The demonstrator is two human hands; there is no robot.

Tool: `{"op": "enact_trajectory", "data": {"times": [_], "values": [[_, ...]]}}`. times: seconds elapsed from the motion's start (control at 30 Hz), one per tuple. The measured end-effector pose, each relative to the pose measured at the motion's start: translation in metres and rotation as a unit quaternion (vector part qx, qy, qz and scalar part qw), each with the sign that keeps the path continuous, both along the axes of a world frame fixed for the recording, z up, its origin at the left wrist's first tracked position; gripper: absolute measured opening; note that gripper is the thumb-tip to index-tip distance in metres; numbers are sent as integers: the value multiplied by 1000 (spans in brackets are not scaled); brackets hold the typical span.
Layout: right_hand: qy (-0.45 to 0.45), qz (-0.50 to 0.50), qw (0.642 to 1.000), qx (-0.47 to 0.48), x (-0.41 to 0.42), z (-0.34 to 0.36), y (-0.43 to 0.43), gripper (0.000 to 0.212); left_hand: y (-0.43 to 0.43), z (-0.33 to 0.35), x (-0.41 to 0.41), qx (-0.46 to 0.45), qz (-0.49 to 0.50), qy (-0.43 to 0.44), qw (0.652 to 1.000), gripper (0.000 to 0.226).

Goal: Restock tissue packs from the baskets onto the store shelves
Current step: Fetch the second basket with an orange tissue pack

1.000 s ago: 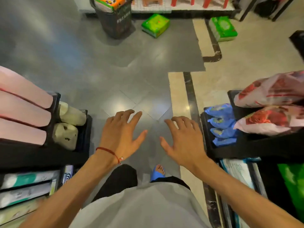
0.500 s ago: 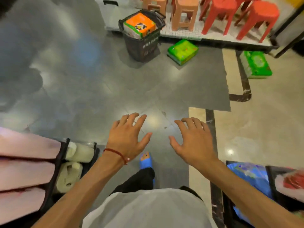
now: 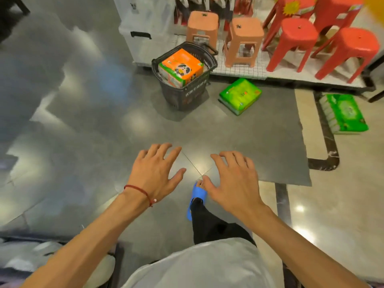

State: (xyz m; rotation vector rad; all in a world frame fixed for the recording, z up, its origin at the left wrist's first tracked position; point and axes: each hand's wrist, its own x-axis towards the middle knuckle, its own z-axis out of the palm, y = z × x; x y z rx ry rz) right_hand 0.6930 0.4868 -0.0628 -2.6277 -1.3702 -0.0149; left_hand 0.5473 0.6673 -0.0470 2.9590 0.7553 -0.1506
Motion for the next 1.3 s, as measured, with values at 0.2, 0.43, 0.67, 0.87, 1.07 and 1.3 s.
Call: {"op": "enact_trajectory", "data": {"times": [0.2,0.43,0.67,0.87,1.07,1.3], "values": [[23,0,1000,13,116,-1,134,62,126,10,95,-2,34,20,999,68],[37,9,999,-6,206,-3,277,62,260,3,163,-48,68,28,996,66],[60,-71,995,-38,256,-28,420,62,430,-19,232,-66,28,33,997,69],[84,-154,983,-51,271,-29,517,64,564,-12,287,-30,-99,86,991,68],[66,-189,979,-30,310,-45,577,56,644,-22,369,-33,-153,105,982,66],[70,-219,973,-11,402,-66,633,55,708,-42,476,-7,-201,76,977,60]]}}
